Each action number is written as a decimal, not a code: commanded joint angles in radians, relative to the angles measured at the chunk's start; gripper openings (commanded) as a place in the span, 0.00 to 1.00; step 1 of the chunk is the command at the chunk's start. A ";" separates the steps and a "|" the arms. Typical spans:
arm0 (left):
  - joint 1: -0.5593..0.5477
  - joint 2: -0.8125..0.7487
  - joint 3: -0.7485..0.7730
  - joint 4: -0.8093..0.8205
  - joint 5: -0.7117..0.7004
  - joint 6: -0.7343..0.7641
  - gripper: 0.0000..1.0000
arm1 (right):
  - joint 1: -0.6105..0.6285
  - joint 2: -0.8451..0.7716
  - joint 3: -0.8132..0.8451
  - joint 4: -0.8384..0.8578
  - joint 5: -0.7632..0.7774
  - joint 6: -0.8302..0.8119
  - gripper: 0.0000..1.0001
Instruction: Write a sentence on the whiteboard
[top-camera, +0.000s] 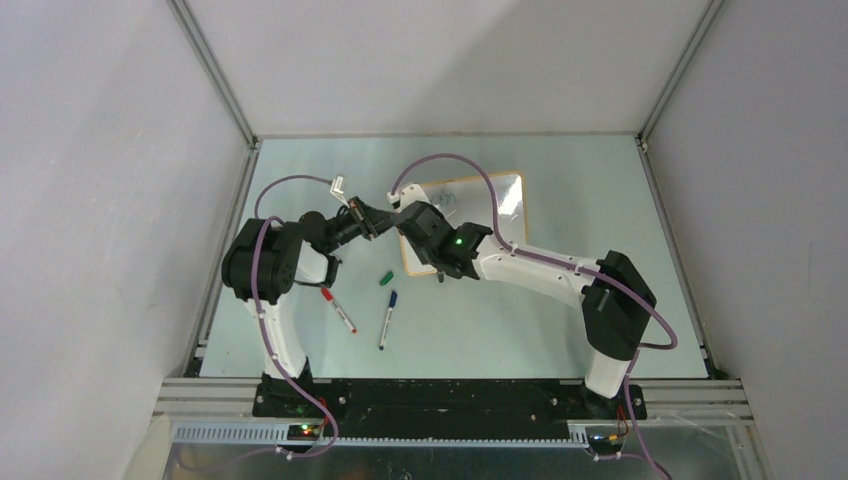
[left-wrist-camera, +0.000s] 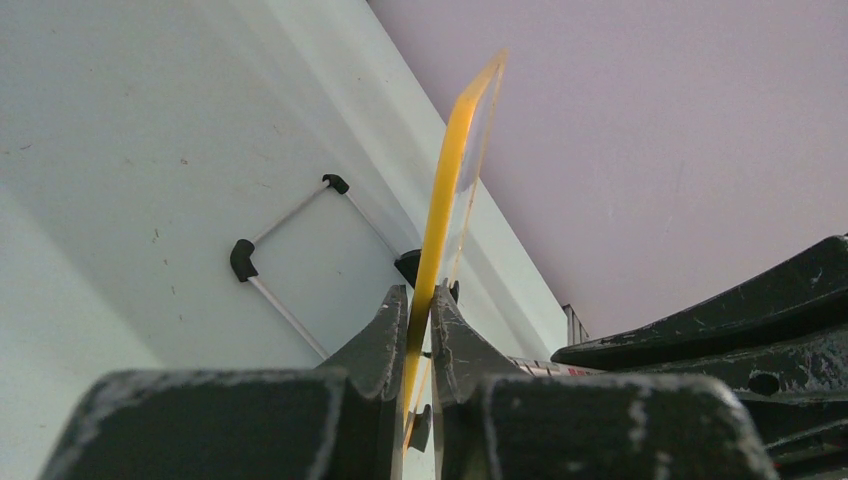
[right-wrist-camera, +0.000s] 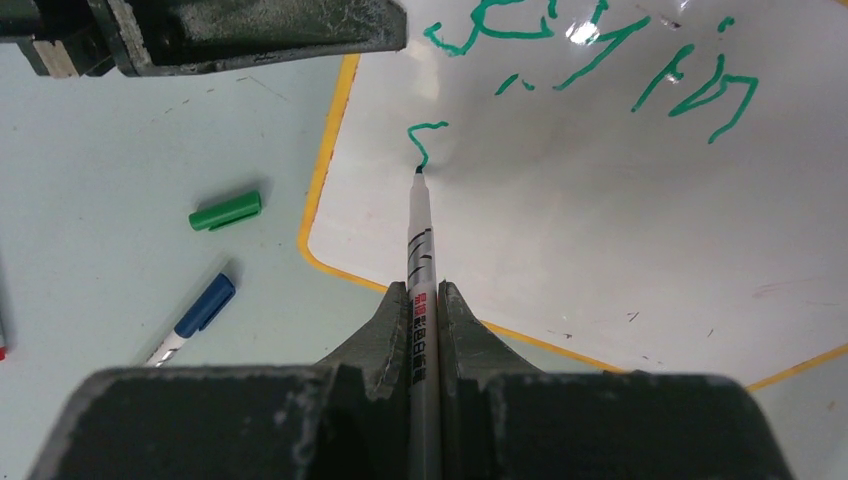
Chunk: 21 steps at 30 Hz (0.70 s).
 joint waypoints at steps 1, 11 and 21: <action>-0.002 0.001 0.030 0.053 0.016 -0.004 0.00 | 0.014 -0.003 -0.007 0.006 0.021 -0.014 0.00; -0.002 0.000 0.028 0.053 0.016 -0.003 0.00 | 0.020 0.009 0.010 0.032 -0.005 -0.022 0.00; -0.003 -0.001 0.027 0.053 0.015 -0.001 0.00 | 0.018 0.023 0.043 0.028 -0.026 -0.029 0.00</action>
